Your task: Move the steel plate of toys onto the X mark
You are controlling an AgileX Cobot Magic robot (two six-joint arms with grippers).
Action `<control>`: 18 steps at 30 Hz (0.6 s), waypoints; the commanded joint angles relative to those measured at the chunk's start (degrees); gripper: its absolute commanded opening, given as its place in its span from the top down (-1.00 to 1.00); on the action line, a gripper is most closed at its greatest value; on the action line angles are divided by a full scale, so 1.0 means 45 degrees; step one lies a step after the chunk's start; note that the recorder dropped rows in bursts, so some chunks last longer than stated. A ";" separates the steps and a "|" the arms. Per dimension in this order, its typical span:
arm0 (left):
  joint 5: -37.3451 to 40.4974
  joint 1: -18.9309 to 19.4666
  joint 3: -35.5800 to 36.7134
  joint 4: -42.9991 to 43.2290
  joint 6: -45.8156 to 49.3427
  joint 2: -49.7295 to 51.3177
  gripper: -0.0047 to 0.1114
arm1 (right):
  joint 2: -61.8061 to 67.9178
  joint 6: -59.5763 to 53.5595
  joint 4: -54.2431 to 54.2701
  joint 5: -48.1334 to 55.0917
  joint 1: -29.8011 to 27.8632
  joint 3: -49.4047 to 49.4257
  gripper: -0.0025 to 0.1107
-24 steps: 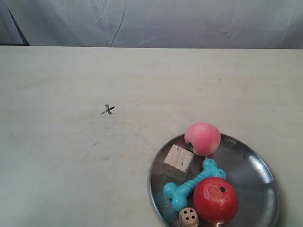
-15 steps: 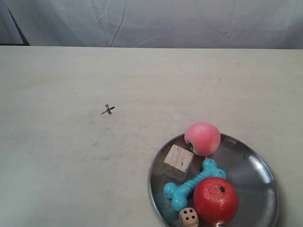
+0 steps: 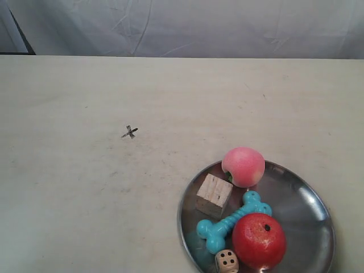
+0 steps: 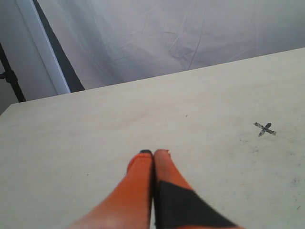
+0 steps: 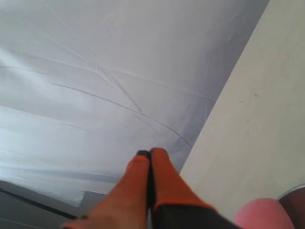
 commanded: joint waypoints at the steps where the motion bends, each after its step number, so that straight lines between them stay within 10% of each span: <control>1: 0.0024 -0.0078 0.0064 0.0000 -0.0057 -0.0090 0.92 | -0.0102 -0.1146 -0.0776 -0.0630 -0.0068 0.0030 0.96; 18: -0.2517 -0.0078 0.0064 0.0000 -0.0057 -0.0078 0.92 | -0.0102 -0.1236 -0.0353 -0.1043 0.0093 0.0030 0.96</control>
